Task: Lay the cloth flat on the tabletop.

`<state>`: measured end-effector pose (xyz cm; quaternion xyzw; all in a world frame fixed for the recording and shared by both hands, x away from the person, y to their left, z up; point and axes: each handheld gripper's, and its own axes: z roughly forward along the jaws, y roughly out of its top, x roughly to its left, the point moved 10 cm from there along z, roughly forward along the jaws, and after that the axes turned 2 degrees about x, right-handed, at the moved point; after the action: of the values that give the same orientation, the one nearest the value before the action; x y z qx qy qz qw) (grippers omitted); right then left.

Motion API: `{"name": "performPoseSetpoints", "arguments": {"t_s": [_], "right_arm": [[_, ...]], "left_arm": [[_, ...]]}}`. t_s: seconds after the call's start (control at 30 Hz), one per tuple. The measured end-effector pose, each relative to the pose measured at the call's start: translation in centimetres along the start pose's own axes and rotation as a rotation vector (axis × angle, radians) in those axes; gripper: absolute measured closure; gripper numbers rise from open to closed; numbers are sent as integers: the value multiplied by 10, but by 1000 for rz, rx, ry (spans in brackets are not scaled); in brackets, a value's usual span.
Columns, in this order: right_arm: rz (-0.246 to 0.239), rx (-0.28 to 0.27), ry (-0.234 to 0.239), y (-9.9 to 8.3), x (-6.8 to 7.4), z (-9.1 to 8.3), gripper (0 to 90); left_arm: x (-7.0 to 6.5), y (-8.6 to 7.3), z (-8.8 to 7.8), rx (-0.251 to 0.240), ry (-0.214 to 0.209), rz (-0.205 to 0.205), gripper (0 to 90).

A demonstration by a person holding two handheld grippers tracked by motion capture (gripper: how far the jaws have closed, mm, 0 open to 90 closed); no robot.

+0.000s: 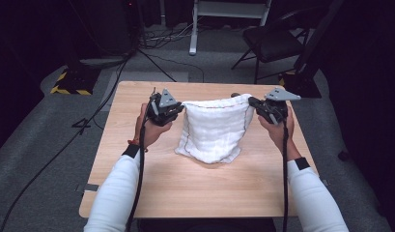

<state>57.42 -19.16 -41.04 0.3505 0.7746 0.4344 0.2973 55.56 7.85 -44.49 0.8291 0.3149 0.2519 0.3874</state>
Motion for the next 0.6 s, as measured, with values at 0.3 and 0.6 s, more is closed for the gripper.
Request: {"name": "performPoseSetpoints", "arguments": {"t_s": [0.3, 0.6], "right_arm": [[40, 203, -20, -54, -6, 55, 633], [-92, 259, 176, -94, 39, 21, 604]], "left_arm": [[17, -45, 54, 162, 59, -152, 604], [-36, -72, 24, 187, -112, -40, 413]]}}
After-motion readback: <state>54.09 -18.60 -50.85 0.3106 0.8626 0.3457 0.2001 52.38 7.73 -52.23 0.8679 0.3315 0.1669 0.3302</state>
